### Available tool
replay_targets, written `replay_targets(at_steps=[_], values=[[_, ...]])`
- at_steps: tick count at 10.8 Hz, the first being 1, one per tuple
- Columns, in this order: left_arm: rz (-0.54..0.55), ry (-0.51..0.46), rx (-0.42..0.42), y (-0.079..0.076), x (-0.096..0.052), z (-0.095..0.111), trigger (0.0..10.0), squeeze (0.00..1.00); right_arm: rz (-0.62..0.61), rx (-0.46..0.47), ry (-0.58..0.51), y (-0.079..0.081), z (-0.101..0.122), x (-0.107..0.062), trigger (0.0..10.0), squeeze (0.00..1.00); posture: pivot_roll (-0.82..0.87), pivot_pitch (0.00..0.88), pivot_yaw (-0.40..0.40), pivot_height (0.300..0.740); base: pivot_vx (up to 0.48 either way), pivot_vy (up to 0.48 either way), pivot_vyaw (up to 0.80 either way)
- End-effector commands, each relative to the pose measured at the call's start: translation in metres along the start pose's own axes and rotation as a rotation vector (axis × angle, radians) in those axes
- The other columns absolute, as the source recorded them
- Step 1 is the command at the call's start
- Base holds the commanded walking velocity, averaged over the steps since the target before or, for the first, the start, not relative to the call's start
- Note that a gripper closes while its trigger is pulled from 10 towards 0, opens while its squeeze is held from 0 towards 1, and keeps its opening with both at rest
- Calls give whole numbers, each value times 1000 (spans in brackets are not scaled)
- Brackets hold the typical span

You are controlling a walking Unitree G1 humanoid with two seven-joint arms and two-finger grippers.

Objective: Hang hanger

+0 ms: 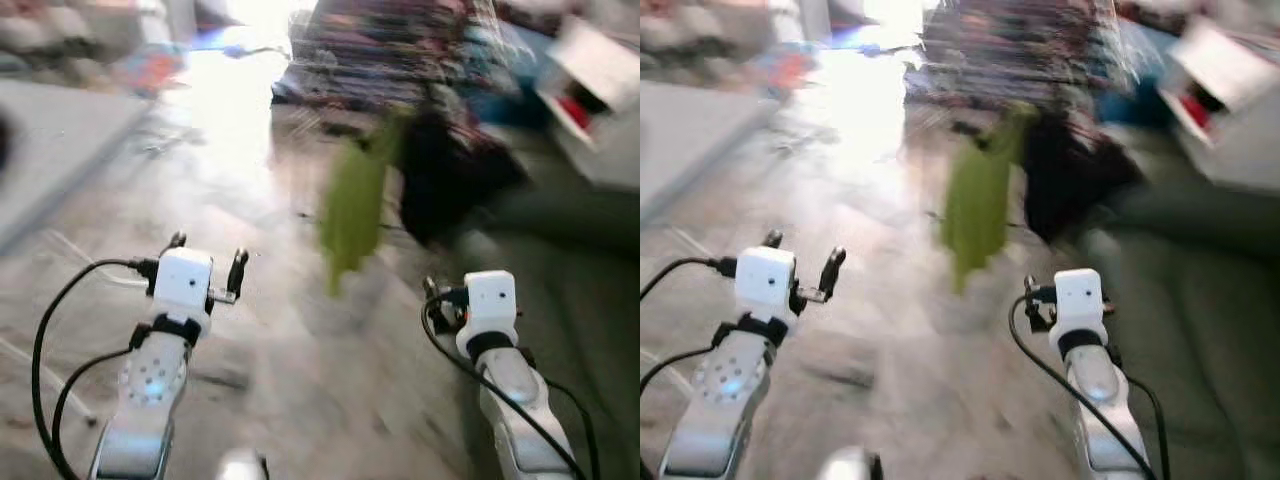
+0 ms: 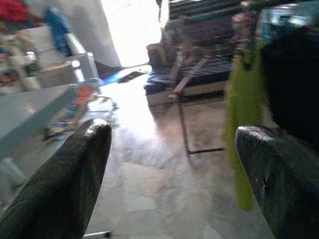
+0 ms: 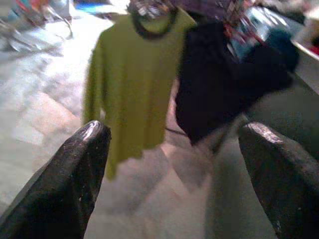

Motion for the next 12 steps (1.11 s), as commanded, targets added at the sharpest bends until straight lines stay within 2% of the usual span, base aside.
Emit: replay_targets(at_steps=[1,2,7,9,12], values=[[0,20,-12,2,2,-4,10000,0,0,2,-14,0,5,5,10000,0,-45,0,-10,740,326,352,800],[-12,12,-24,2,5,-1,10000,0,-15,-12,-25,-3,9,10,10000,0,-41,0,-13,740,326,352,800],[-38,1,-28,-2,8,2,10000,0,-68,27,-29,-8,8,13,10000,0,-41,0,-15,740,344,332,0],[-64,28,-66,-9,10,0,10000,0,-88,38,-17,-12,6,15,10000,0,-39,0,-15,740,366,311,-800],[-105,13,-50,-18,9,2,10000,0,-103,26,-11,-13,5,17,10000,0,-36,0,-21,740,287,385,-800]])
Point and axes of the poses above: a point about 5 cm out from each wrist's last joint towards the gripper, its own x axis pointing out of the wrist towards the gripper, its own z axis along the axis of the wrist's last joint, y = z × x, the point moved 6 cm from there along x, pointing out of the wrist towards the gripper, and after that the axes turned 14 degrees about x, right-handed, at the moved point
